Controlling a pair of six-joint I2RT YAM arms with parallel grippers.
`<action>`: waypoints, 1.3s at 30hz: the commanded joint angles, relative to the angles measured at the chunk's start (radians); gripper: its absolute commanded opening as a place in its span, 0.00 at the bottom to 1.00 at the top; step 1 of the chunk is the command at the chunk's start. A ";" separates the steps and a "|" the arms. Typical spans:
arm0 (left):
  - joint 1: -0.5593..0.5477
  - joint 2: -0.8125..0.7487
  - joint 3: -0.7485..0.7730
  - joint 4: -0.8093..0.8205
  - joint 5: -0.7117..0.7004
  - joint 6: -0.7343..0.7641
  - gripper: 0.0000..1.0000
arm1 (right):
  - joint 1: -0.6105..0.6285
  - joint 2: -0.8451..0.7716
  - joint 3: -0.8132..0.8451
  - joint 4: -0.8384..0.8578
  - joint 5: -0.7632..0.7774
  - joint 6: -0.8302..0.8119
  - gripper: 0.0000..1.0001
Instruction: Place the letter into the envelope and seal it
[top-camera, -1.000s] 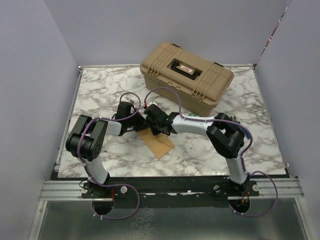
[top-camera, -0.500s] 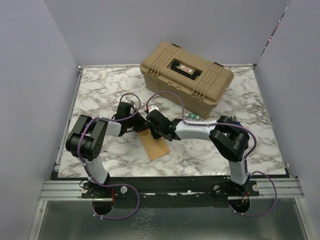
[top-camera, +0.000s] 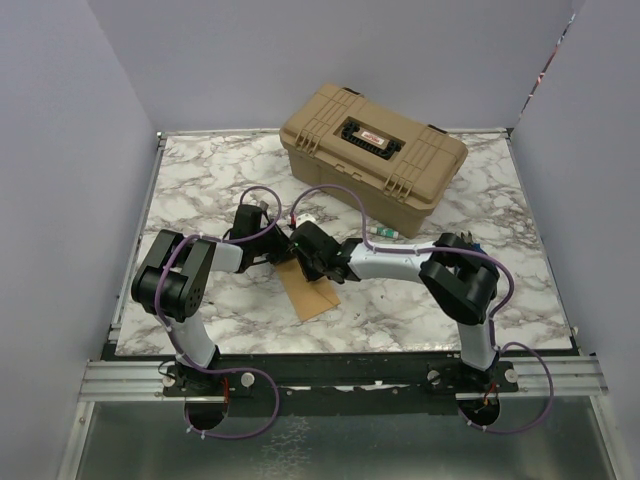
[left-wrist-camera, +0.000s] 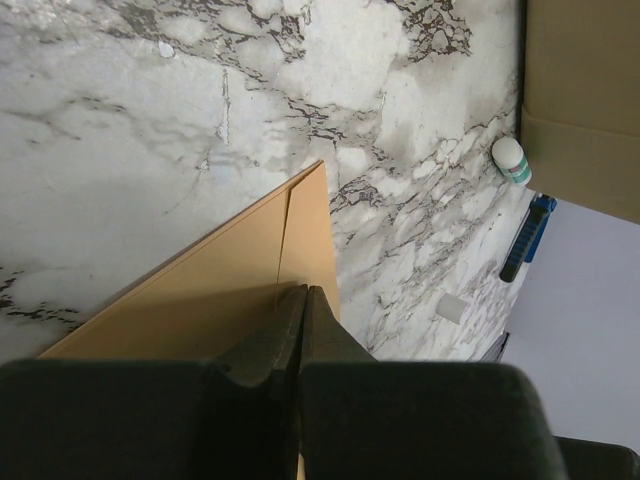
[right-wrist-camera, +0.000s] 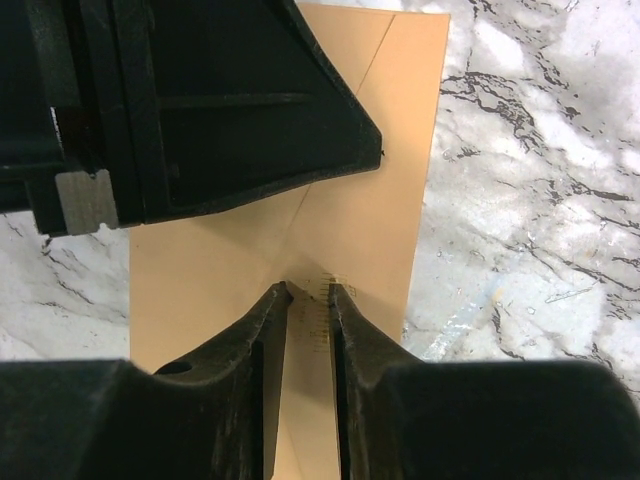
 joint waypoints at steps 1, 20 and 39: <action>0.004 0.058 -0.061 -0.194 -0.104 0.057 0.00 | 0.035 0.119 -0.047 -0.253 -0.077 0.007 0.27; 0.005 0.074 -0.034 -0.218 -0.110 0.078 0.00 | 0.043 0.019 -0.189 -0.315 -0.139 -0.010 0.23; 0.005 0.072 -0.021 -0.238 -0.104 0.093 0.00 | 0.043 -0.123 -0.192 -0.442 -0.059 0.031 0.13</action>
